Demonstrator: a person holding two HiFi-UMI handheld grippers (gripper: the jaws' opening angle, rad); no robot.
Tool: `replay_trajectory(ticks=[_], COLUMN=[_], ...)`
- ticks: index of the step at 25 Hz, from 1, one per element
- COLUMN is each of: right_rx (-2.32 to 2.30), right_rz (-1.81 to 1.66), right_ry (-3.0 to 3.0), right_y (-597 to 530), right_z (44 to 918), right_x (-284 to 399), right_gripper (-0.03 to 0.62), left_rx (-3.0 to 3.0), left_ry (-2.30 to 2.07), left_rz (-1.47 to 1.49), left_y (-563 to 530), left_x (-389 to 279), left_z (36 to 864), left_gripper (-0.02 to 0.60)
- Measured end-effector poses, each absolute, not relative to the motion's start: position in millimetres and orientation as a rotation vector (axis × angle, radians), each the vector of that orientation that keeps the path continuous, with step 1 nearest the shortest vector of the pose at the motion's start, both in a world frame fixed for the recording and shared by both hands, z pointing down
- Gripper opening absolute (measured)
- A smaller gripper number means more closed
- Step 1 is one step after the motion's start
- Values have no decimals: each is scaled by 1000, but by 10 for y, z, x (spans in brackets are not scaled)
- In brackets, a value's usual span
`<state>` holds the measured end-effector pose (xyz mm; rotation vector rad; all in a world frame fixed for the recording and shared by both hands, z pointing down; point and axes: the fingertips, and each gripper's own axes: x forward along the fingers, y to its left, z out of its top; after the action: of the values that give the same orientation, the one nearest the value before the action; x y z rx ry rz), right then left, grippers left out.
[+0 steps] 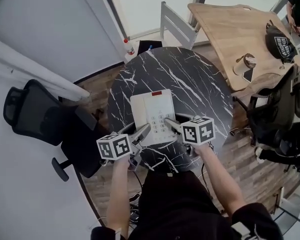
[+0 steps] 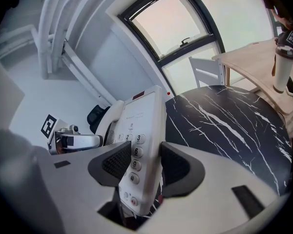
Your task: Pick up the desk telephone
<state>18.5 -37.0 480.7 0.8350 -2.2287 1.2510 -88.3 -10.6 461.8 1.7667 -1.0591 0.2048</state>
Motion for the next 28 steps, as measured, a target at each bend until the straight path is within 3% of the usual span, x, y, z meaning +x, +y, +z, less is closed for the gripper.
replay_trajectory(ticks=[15,28], right_rx=[860,880], right_rz=[1231,1245], right_ry=[-2330,-2330], right_y=[-426,-357], right_z=[4203,4192], right_x=[130,98], right_gripper=[207,206], left_rx=[1851,1861], left_ry=[-1080,-1061], left_rz=[198,221], left_y=[-169,-117], left_x=[-938,-959], left_z=[3993,4010], left_gripper=[319,319])
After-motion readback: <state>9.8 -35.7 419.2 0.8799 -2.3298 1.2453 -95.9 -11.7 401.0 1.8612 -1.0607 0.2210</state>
